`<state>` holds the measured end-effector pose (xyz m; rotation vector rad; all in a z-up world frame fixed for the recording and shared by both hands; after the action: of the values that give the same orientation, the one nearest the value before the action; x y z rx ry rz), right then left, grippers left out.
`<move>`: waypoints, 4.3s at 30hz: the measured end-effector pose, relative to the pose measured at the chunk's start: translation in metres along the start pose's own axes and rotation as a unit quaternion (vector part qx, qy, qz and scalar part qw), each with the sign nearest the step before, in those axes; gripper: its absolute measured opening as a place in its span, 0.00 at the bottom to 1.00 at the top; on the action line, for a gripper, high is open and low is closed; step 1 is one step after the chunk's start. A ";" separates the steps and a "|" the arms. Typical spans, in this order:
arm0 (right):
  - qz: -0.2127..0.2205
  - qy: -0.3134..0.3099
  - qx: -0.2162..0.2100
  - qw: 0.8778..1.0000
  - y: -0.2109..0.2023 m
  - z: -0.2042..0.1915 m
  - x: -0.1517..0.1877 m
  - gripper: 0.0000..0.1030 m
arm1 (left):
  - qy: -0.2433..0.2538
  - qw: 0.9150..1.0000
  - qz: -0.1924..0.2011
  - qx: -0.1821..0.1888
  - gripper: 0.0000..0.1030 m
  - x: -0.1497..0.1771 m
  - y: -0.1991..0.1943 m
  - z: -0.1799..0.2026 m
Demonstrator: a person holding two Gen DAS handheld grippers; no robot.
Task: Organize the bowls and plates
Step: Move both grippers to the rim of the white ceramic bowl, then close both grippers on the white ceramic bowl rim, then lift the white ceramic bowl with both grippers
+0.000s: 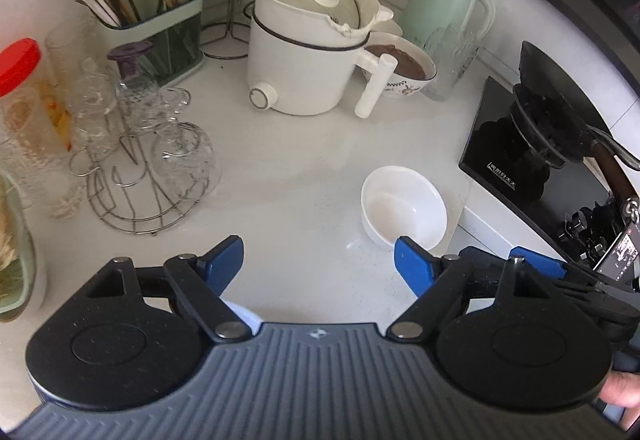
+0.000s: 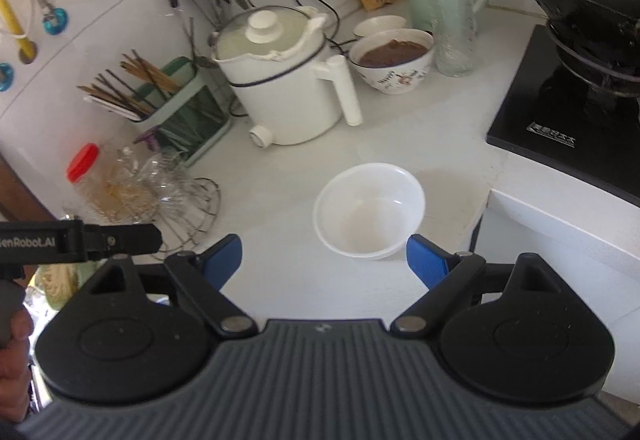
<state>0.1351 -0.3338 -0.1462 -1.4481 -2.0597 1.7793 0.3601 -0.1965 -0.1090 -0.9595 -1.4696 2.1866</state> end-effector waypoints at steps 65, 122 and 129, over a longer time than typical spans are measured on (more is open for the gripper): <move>-0.103 0.044 0.024 0.993 0.130 0.082 -0.052 0.11 | -0.012 0.989 -0.133 0.067 0.18 -0.088 0.175 0.041; -0.068 -0.038 -0.047 0.996 0.026 -0.024 -0.027 0.14 | -0.078 0.996 -0.041 0.021 0.19 0.013 0.005 -0.008; -0.078 -0.079 -0.077 0.991 0.032 -0.055 -0.024 0.14 | -0.122 0.992 -0.020 0.010 0.19 0.033 -0.017 -0.037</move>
<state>0.1991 -0.3124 -0.1410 -1.1717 -2.3637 1.7603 0.3610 -0.1442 -0.1137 -0.6692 -1.5540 2.3506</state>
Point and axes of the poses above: each gripper's, at about its wrist camera, not at the fingertips, and y roughly the way its jaws point, z to its right, x to its underside, the point moved 3 cm from there along y, roughly the way its jaws point, and after that the axes turned 13 degrees about -z, right-handed, at the moved point
